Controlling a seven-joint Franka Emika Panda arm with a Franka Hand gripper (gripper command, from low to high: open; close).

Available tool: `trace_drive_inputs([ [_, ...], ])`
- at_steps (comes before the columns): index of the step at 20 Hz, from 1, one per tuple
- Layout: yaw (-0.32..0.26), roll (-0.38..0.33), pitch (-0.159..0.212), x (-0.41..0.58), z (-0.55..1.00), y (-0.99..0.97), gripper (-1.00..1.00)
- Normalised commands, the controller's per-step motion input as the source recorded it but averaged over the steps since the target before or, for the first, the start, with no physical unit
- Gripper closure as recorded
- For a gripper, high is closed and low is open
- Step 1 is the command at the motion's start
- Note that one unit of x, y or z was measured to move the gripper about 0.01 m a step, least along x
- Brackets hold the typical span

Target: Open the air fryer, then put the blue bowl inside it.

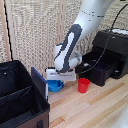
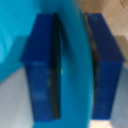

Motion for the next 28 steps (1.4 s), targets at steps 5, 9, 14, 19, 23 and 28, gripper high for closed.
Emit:
trace_drive_inputs([
  [5, -0.051, -0.017, -0.002, 0.183, 0.98, -0.16, 1.00],
  [9, -0.141, -0.034, 0.000, 0.319, 1.00, -0.20, 1.00],
  [14, -0.233, -0.078, 0.009, 0.350, 0.91, -0.20, 1.00],
  [19, -0.260, -0.046, -0.003, 0.245, 0.76, -0.23, 1.00],
  [23, -0.237, 0.000, -0.042, 0.146, 0.60, -0.42, 1.00],
  [28, -0.201, 0.001, -0.026, 0.027, 0.40, -0.61, 1.00],
])
